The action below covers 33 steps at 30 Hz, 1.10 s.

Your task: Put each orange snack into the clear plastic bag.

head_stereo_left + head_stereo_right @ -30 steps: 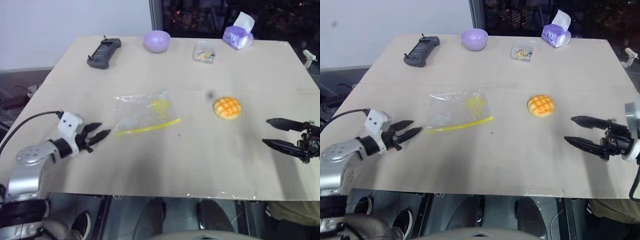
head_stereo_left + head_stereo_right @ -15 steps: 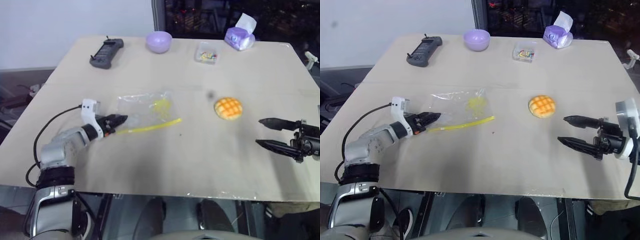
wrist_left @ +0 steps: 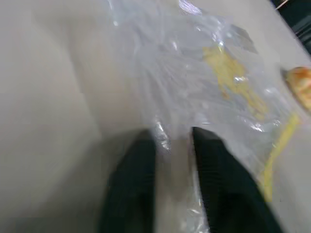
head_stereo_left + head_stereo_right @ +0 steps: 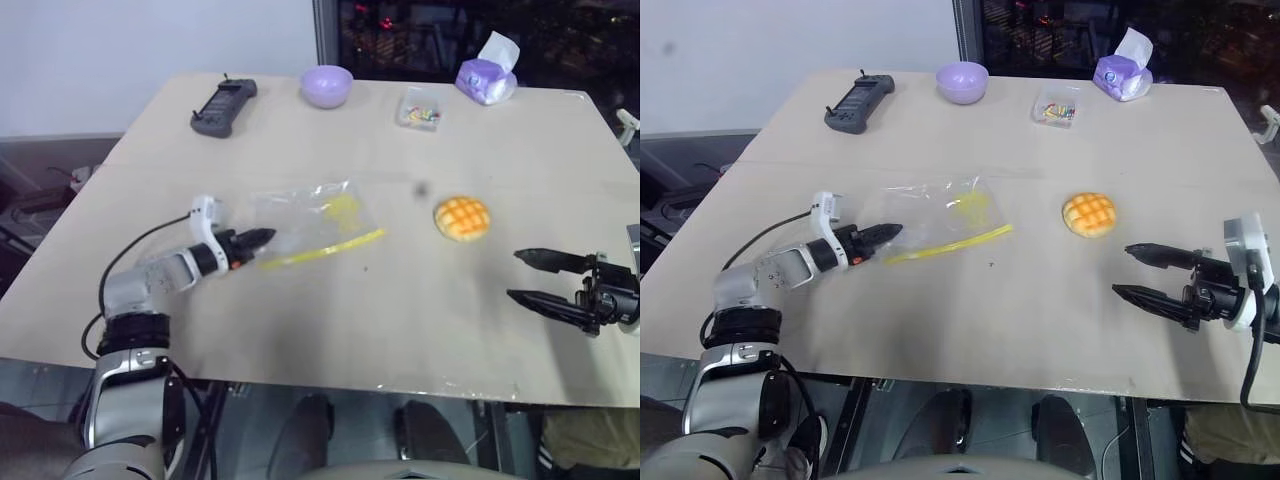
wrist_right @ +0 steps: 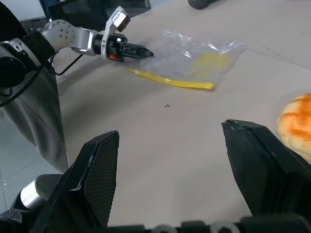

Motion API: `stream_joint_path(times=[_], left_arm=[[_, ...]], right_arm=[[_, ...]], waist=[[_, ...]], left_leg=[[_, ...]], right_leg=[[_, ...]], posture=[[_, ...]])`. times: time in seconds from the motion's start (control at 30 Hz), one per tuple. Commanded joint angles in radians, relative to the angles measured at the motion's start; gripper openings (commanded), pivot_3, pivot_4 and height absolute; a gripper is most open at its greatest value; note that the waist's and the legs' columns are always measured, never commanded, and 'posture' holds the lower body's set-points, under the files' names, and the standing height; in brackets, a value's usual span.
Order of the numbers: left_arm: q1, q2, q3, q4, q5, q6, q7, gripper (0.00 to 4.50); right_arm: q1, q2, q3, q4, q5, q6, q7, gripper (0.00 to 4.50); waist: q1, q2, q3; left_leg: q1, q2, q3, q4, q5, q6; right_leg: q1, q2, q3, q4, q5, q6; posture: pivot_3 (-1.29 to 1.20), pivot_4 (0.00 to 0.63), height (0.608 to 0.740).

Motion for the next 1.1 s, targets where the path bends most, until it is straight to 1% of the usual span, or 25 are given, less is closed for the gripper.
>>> stream_joint_path(times=[0.03,0.1,0.17,0.23,0.33,0.47,0.53,0.63,0.7,0.73,0.8,0.9,1.0,1.1], left_arm=[[0.017,-0.023,-0.017,-0.004,-0.017,0.075,0.004,0.03],[0.039,-0.032,-0.011,-0.063,-0.042,0.093,-0.003,0.03],[0.084,-0.044,-0.005,-0.200,-0.118,0.150,-0.034,0.03],[0.106,-0.061,0.024,-0.282,-0.185,0.210,-0.030,0.03],[0.083,-0.118,0.133,-0.324,-0.316,0.334,0.061,0.03],[0.039,-0.248,0.298,-0.383,-0.524,0.433,0.248,0.03],[0.023,-0.297,0.344,-0.393,-0.588,0.451,0.340,0.03],[-0.006,-0.403,0.391,-0.424,-0.719,0.439,0.518,0.03],[-0.028,-0.486,0.418,-0.428,-0.831,0.391,0.668,0.03],[-0.036,-0.528,0.423,-0.432,-0.879,0.362,0.747,0.03],[-0.040,-0.582,0.417,-0.441,-0.964,0.314,0.868,0.03],[-0.038,-0.637,0.371,-0.468,-1.079,0.252,0.998,0.03],[-0.022,-0.654,0.304,-0.491,-1.179,0.225,1.067,0.03],[-0.001,-0.638,0.258,-0.498,-1.259,0.186,1.117,0.03]], right_arm=[[0.005,0.004,-0.022,-0.028,0.003,-0.021,-0.004,3.69],[0.009,0.006,-0.020,-0.029,0.003,-0.023,-0.004,3.69],[0.012,0.008,-0.018,-0.030,0.002,-0.025,-0.005,3.69],[0.014,0.009,-0.016,-0.030,0.002,-0.027,-0.007,3.69],[0.011,0.012,-0.009,-0.032,0.001,-0.026,-0.011,3.69],[0.001,0.022,0.012,-0.045,0.001,-0.021,-0.022,3.69],[-0.005,0.025,0.026,-0.052,-0.002,-0.021,-0.027,3.69],[-0.029,0.029,0.085,-0.084,-0.031,-0.025,-0.053,3.69],[-0.079,0.043,0.159,-0.103,-0.102,-0.044,-0.110,3.69],[-0.119,0.056,0.210,-0.108,-0.158,-0.061,-0.148,3.69],[-0.177,0.076,0.281,-0.110,-0.235,-0.084,-0.196,3.69],[-0.243,0.109,0.364,-0.100,-0.317,-0.114,-0.239,3.69],[-0.296,0.156,0.408,-0.077,-0.361,-0.139,-0.279,3.69],[-0.349,0.202,0.448,-0.011,-0.464,-0.188,-0.357,3.69]], waist=[[-0.001,0.000,0.000],[-0.002,0.000,0.000],[-0.004,0.000,0.000],[-0.003,0.000,0.000],[-0.001,-0.002,0.001],[-0.003,-0.002,0.001],[-0.004,-0.002,0.001],[-0.004,-0.003,0.002],[-0.004,-0.003,0.002],[-0.004,-0.004,0.002],[-0.003,-0.004,0.002],[-0.002,-0.004,0.002],[-0.001,-0.005,0.002],[0.000,-0.004,0.002]], left_leg=[[0.000,0.000,0.000,0.000,0.000,0.000],[0.000,0.000,0.000,0.000,0.000,0.000],[0.000,0.000,0.000,0.000,0.000,0.000],[-0.001,0.000,0.000,0.000,0.000,0.000],[-0.001,0.001,-0.002,0.000,0.000,0.000],[-0.001,0.001,-0.002,0.000,0.000,0.000],[-0.001,0.001,-0.001,0.001,0.000,0.000],[-0.001,0.001,-0.001,0.001,0.000,0.000],[-0.001,0.000,-0.001,0.001,0.000,0.000],[-0.001,0.001,-0.001,0.001,0.000,0.000],[-0.001,0.001,-0.001,0.002,0.000,0.000],[-0.002,0.000,-0.001,0.002,0.000,-0.001],[-0.004,0.000,-0.002,0.002,0.002,-0.005],[-0.005,0.000,-0.001,0.002,0.003,-0.005]], right_leg=[[0.000,0.000,0.000,0.000,0.000,0.000],[0.000,0.000,0.000,0.000,0.000,0.000],[0.000,0.000,0.000,0.000,0.000,0.000],[0.000,0.000,0.000,-0.001,0.000,0.000],[0.000,0.000,-0.001,-0.001,0.000,0.000],[0.000,0.000,-0.001,-0.001,0.000,0.000],[0.000,0.000,-0.001,-0.001,0.000,0.000],[0.000,0.000,-0.001,-0.001,0.000,0.000],[0.000,0.000,-0.001,-0.001,0.000,0.000],[0.000,0.000,0.000,-0.001,0.000,0.000],[0.000,0.000,0.000,-0.001,0.000,0.000],[0.000,0.000,0.000,-0.001,0.000,0.000],[-0.001,0.000,-0.001,-0.004,0.000,0.000],[-0.001,0.000,0.000,-0.005,0.000,0.000]], posture=[[0.00,0.150,0.740],[0.00,0.150,0.740],[0.00,0.150,0.740],[0.00,0.150,0.740],[0.00,0.150,0.740],[0.00,0.150,0.740],[0.00,0.150,0.740],[0.00,0.150,0.740],[0.00,0.150,0.740],[0.00,0.150,0.740],[0.00,0.150,0.740],[0.00,0.150,0.740],[0.00,0.150,0.740],[0.00,0.150,0.740]])
